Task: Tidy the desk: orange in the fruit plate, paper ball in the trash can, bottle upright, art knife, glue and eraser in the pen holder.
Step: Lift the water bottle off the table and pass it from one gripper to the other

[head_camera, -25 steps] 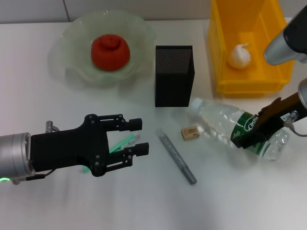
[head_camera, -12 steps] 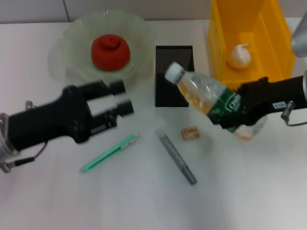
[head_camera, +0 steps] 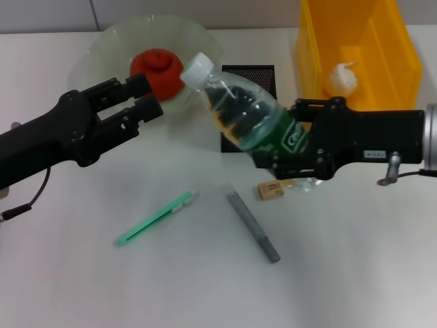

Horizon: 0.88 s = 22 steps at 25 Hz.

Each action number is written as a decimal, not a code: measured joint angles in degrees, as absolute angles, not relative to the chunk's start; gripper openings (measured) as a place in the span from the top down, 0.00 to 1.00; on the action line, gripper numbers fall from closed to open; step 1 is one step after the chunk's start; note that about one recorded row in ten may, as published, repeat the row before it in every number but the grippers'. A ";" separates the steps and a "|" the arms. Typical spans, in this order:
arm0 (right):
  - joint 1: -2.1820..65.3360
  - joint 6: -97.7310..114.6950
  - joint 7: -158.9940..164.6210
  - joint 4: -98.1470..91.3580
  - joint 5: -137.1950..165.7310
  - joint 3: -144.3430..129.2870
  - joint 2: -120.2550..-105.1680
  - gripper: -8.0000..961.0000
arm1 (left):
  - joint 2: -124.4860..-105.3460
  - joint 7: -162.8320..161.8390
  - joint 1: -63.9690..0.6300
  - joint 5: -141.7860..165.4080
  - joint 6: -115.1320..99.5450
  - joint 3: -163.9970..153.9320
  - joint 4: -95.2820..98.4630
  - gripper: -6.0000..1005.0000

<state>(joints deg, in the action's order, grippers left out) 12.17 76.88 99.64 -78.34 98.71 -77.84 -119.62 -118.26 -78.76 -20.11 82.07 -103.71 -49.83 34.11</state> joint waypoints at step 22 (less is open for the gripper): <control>18.56 76.92 80.19 -56.49 79.37 -83.35 -119.71 0.21 | -118.57 -78.17 -22.03 81.04 -104.34 -49.47 31.07 0.47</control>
